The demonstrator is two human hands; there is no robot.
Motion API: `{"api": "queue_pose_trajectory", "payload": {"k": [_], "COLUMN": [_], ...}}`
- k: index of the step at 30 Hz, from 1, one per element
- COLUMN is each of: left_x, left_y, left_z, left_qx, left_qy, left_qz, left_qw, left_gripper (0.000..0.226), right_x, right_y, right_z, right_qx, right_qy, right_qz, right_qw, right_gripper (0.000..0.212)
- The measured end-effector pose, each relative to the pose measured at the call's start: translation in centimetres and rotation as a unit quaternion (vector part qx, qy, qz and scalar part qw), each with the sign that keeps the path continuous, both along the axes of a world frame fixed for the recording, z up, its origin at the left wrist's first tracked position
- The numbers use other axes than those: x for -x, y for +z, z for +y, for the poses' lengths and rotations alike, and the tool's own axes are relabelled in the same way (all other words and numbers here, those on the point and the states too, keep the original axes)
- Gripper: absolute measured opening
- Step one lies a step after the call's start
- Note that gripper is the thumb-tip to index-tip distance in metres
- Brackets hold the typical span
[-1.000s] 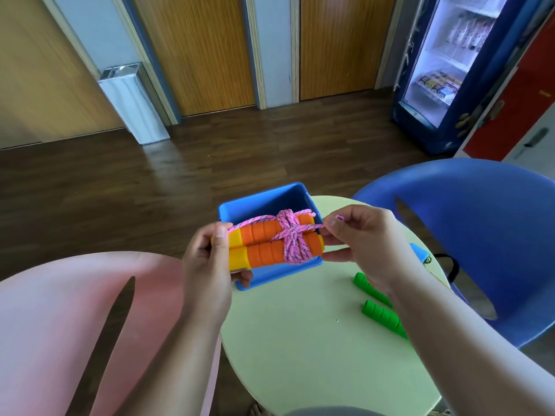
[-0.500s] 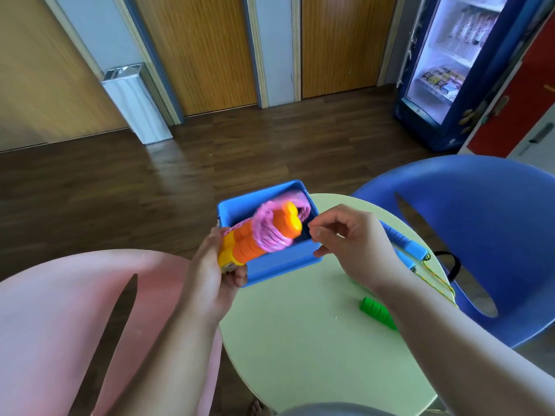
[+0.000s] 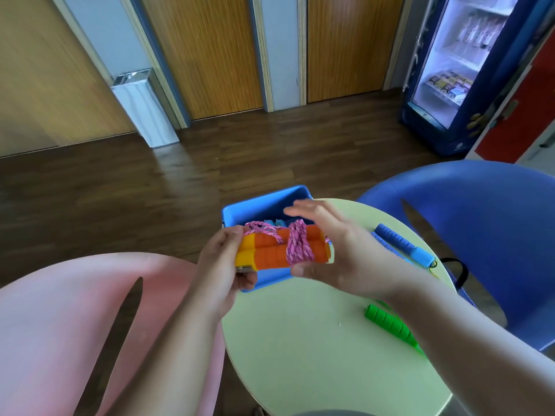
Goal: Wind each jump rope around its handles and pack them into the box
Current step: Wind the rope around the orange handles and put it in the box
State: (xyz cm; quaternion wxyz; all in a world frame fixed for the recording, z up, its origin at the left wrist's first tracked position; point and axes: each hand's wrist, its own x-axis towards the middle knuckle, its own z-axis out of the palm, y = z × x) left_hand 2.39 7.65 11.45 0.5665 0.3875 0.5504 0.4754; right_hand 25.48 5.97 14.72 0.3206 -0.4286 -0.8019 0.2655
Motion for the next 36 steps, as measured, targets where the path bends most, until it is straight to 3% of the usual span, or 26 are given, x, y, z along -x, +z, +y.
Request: {"api": "queue_pose_trajectory", "payload": {"k": [5, 9, 14, 17, 21, 25, 29, 31, 36], "left_x": [0.2, 1.0, 0.8, 0.6, 1.0, 0.5, -0.1, -0.3, 0.0], "left_y": [0.8, 0.4, 0.6, 1.0, 0.5, 0.8, 0.9, 1.0, 0.8], "left_z": [0.1, -0.2, -0.8, -1.0, -1.3, -1.8, -2.0, -2.0, -1.9], "left_qx": [-0.031, -0.132, -0.264, -0.313, -0.31, -0.316, -0.325, -0.33, -0.328], "left_qy": [-0.044, -0.017, -0.009, 0.032, 0.054, 0.033, 0.006, -0.002, -0.003], "left_qz": [-0.031, -0.044, 0.149, 0.2, 0.168, 0.151, 0.138, 0.135, 0.127], "left_qw": [0.998, 0.99, 0.953, 0.928, 0.934, 0.936, 0.936, 0.934, 0.936], "left_gripper": [0.03, 0.041, 0.054, 0.034, 0.018, 0.015, 0.027, 0.024, 0.026], "right_x": [0.6, 0.9, 1.5, 1.4, -0.6, -2.3, -1.7, -0.9, -0.1], "right_y": [-2.6, -2.8, -2.4, -1.9, 0.2, 1.7, 1.7, 1.7, 1.5], "right_z": [-0.3, -0.7, -1.1, -1.5, -0.6, 3.2, 5.8, 6.1, 5.8], "right_qx": [-0.02, 0.107, 0.141, 0.147, 0.211, 0.218, 0.262, 0.249, 0.171], "right_qy": [-0.025, -0.065, -0.072, -0.03, -0.01, -0.014, 0.043, 0.076, 0.074], "right_qz": [0.069, 0.202, 0.245, 0.223, 0.215, 0.124, 0.075, 0.04, -0.027], "right_qw": [0.997, 0.971, 0.957, 0.963, 0.954, 0.968, 0.961, 0.965, 0.982], "right_gripper": [0.06, 0.052, 0.049, 0.059, 0.062, 0.028, 0.055, 0.059, 0.027]}}
